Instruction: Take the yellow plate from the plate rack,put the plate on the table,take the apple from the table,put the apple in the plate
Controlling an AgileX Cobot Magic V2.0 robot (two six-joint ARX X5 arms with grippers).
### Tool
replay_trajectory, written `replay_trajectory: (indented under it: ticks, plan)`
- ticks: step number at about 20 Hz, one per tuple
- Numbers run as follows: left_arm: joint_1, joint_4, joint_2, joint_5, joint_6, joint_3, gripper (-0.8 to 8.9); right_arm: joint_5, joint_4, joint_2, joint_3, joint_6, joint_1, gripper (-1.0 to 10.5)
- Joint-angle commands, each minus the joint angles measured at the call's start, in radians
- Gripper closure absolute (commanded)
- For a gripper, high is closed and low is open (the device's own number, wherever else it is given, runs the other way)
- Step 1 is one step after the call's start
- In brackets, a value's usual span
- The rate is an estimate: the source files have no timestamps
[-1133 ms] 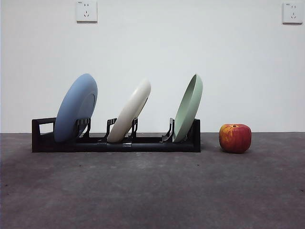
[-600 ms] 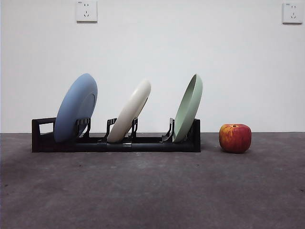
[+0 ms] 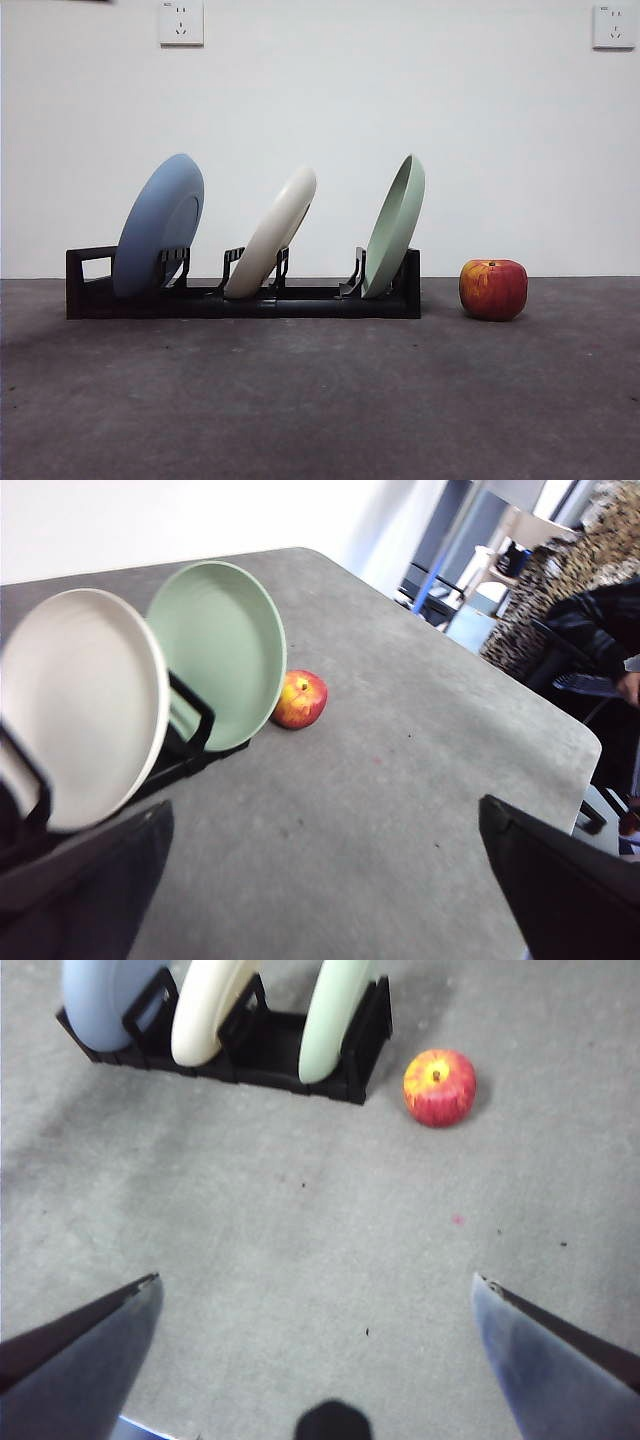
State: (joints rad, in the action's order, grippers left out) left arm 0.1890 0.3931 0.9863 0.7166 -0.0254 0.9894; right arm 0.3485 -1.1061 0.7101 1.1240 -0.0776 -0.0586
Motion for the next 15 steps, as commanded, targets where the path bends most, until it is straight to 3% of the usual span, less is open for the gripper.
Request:
replay_trajectory:
  ticks: [1,7,11,15]
  plan:
    - [0.058,-0.116,0.106,-0.063,0.029,0.012,2.40,0.004,0.005,0.016,0.002,-0.002,0.000,4.0]
    - [0.175,-0.139,0.448,-0.308,0.198,0.218,2.40,0.004,0.005,0.047,0.002,-0.002,0.000,4.0]
    - [0.204,-0.145,0.626,-0.389,0.275,0.346,2.40,0.004,0.005,0.059,0.002,-0.002,0.000,4.1]
    - [0.208,-0.164,0.752,-0.412,0.292,0.424,2.41,0.004,0.005,0.065,0.002,-0.002,0.000,4.1]
